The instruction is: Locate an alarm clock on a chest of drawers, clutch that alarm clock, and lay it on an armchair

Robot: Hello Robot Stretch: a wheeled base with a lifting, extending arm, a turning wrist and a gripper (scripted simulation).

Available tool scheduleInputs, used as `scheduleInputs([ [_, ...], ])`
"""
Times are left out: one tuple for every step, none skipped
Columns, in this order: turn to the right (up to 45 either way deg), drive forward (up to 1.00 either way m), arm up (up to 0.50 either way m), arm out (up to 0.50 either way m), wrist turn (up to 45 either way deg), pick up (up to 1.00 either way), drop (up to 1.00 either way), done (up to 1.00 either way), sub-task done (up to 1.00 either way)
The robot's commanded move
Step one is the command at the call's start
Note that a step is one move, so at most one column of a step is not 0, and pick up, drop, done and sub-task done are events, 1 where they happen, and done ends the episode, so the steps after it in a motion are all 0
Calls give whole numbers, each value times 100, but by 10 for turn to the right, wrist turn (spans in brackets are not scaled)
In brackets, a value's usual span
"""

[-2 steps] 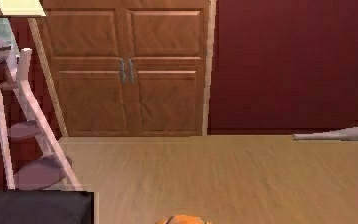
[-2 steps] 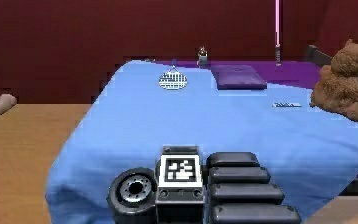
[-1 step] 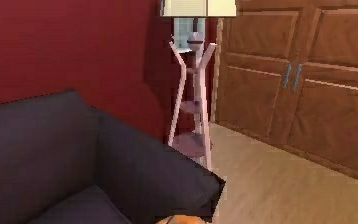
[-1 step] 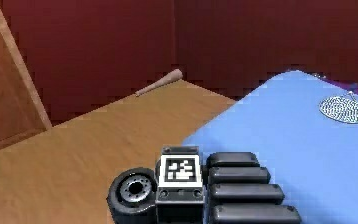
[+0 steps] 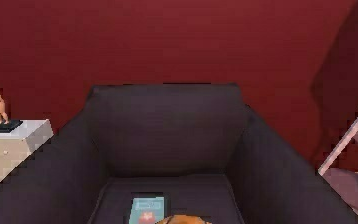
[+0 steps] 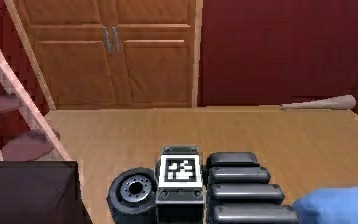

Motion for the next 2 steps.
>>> scheduleInputs([
  [-30,0,0,0,0,0,0,0,0],
  [450,0,0,0,0,0,0,0,0],
])
